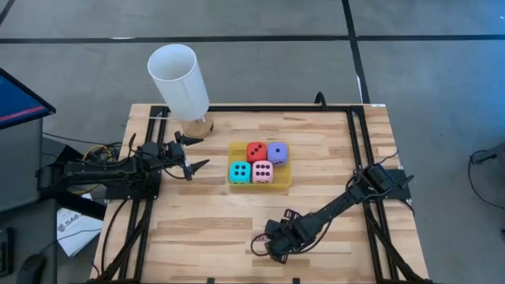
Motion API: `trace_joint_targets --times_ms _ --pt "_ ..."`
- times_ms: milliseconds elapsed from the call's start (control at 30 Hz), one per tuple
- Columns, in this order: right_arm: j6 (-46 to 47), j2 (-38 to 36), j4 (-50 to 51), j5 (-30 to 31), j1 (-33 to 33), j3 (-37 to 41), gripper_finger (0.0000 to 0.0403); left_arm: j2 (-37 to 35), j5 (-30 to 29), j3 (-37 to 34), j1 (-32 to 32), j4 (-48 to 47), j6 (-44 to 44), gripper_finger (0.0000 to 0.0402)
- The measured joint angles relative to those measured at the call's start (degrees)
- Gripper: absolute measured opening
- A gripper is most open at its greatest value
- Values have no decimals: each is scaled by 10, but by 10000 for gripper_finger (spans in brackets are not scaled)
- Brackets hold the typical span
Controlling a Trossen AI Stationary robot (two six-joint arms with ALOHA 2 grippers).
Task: Pick & Place Dice
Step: Put the right small purple dice into the yellow bin
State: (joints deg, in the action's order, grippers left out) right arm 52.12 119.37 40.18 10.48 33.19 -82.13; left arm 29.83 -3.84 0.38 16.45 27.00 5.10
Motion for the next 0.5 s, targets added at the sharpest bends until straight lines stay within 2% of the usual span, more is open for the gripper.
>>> trace_joint_targets --times_ms 500 --pt "0 0 -2 1 0 0 165 0 0 0 0 0 0 392"
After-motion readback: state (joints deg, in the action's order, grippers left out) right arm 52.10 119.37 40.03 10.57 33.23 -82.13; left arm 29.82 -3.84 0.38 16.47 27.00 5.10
